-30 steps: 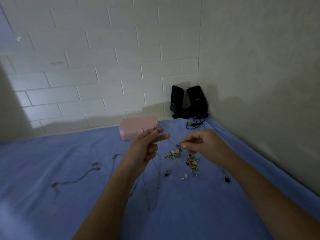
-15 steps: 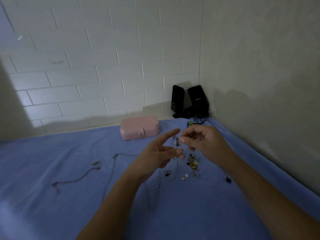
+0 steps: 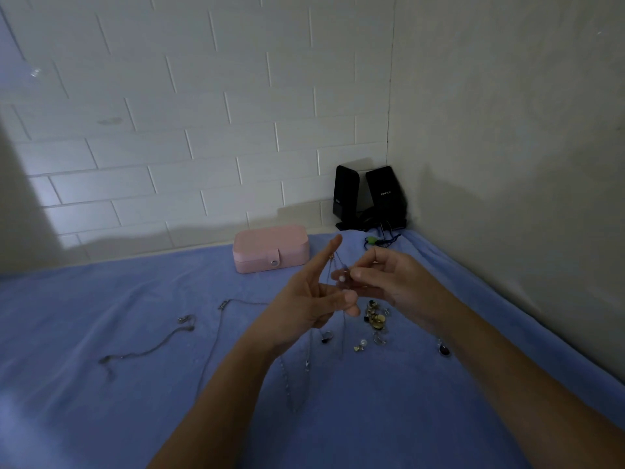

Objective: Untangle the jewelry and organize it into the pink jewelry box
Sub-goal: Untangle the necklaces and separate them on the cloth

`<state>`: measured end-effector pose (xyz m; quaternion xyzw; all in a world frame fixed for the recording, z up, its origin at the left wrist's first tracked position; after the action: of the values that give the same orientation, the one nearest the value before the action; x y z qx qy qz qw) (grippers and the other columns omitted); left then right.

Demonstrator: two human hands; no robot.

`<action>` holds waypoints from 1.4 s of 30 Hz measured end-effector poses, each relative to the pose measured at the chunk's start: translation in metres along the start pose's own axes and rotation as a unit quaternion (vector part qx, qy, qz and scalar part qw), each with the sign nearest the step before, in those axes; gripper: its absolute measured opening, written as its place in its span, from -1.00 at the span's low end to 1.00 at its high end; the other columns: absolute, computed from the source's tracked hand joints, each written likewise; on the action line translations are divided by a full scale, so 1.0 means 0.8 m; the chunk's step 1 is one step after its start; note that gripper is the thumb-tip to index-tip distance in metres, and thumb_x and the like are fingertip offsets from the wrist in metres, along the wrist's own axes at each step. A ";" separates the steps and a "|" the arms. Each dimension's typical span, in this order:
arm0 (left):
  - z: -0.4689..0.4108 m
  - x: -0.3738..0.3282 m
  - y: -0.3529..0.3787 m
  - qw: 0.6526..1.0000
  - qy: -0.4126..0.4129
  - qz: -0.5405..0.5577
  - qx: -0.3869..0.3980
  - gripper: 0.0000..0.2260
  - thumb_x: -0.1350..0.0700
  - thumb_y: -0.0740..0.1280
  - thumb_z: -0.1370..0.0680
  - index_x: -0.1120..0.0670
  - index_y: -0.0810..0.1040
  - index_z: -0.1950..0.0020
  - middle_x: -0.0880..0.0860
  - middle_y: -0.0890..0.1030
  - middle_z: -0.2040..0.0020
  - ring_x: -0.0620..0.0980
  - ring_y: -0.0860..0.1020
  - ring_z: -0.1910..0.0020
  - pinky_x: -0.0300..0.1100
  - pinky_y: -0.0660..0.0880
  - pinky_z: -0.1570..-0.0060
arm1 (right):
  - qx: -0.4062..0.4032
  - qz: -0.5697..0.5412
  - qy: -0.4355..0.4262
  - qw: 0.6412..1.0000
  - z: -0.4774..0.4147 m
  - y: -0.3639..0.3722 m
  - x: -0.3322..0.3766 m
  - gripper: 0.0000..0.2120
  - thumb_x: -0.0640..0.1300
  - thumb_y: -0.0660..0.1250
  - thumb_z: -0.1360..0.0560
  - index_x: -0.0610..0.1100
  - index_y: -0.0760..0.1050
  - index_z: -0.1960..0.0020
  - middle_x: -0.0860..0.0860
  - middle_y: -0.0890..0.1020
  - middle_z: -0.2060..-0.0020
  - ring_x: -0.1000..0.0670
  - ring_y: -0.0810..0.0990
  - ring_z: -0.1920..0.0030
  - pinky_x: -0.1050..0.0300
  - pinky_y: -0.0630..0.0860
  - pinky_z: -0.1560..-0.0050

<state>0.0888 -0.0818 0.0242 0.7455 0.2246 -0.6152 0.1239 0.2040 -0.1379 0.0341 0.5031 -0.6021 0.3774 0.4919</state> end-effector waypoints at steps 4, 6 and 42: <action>0.001 -0.004 -0.007 1.000 0.010 0.004 -0.011 -0.22 0.15 0.38 -0.39 -0.23 0.05 -0.46 0.07 0.63 0.35 -0.14 0.21 0.56 -0.34 0.22 0.53 | 0.035 -0.099 0.030 0.994 -0.001 0.004 0.002 -0.94 -0.23 0.30 -0.41 -0.24 0.46 0.18 -0.13 0.70 0.13 -0.05 0.67 0.02 0.15 0.59 0.03; 0.002 -0.006 -0.009 1.000 0.013 0.012 -0.013 -0.22 0.17 0.38 -0.39 -0.22 0.04 -0.46 0.08 0.64 0.36 -0.16 0.25 0.58 -0.35 0.23 0.55 | 0.023 -0.090 0.017 0.996 -0.001 0.000 0.004 -0.90 -0.22 0.34 -0.37 -0.22 0.46 0.15 -0.12 0.70 0.13 -0.06 0.67 0.05 0.15 0.59 0.03; 0.011 -0.016 -0.006 0.995 0.004 0.045 0.086 -0.26 0.00 0.55 -0.32 -0.34 0.23 -0.36 0.07 0.63 0.35 -0.16 0.24 0.54 -0.33 0.18 0.51 | 0.065 0.250 -0.078 0.963 0.013 0.011 0.029 -0.81 -0.36 0.43 -0.41 -0.14 0.47 0.24 0.02 0.59 0.31 0.12 0.55 0.26 0.24 0.50 0.18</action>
<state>0.0770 -0.0844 0.0349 0.7651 0.1380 -0.6230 0.0861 0.1925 -0.1515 0.0548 0.3949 -0.7196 0.4861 0.2999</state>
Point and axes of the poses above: each hand's wrist, its own z-axis away from the middle knuckle, its own y-axis out of the palm, x = y × z, the point moved 6 cm from there along -z, towards the middle knuckle
